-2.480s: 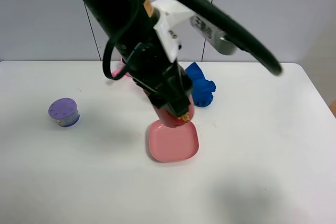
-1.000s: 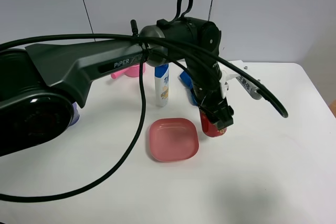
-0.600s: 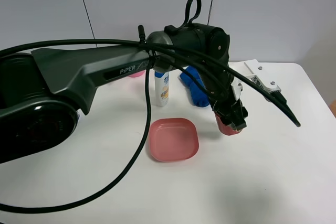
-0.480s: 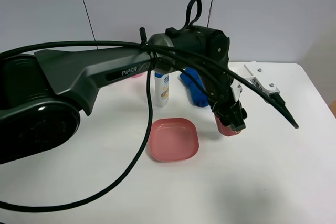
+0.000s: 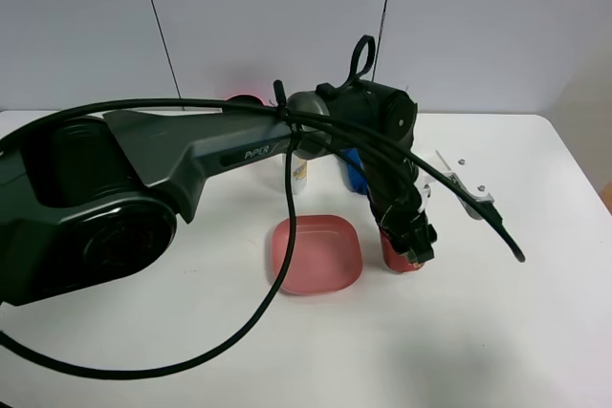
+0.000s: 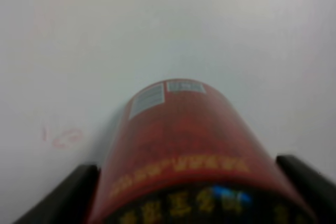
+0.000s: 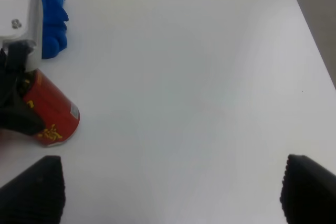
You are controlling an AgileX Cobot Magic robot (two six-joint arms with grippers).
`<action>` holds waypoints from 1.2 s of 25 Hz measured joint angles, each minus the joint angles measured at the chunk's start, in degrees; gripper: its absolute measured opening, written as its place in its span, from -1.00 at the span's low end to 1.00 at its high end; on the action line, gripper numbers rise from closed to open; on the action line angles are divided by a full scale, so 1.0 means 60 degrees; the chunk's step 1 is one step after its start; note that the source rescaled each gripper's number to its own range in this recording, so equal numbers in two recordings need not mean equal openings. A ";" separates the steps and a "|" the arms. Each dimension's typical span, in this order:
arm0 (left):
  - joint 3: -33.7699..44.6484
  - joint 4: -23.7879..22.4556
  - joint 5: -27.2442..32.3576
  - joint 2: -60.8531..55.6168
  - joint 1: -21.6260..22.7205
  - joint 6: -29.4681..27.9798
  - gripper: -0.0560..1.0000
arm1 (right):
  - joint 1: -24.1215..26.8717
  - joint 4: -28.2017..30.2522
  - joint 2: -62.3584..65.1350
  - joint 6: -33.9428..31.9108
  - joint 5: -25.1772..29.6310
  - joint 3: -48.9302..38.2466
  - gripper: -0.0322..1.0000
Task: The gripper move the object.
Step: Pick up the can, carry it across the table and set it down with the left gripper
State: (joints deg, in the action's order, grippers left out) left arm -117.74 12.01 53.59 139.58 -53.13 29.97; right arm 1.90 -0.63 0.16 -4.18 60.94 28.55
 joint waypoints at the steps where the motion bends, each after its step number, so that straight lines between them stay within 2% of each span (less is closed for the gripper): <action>1: 0.0000 -0.0007 0.0028 0.0000 -0.0010 0.0000 -0.89 | 0.0000 0.0000 0.0000 0.0000 0.0000 0.0000 1.00; 11: -0.0084 -0.0691 0.0429 0.0000 -0.0020 0.0028 -0.89 | 0.0000 0.0000 0.0000 0.0000 0.0000 0.0000 1.00; 30: -0.0101 -0.1228 0.0800 0.0000 -0.0457 0.0703 -0.89 | 0.0000 0.0000 0.0000 0.0000 0.0000 0.0000 1.00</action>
State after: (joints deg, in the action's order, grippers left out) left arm -118.35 4.64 58.39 139.58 -55.87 34.19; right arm 1.90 -0.63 0.16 -4.18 60.94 28.55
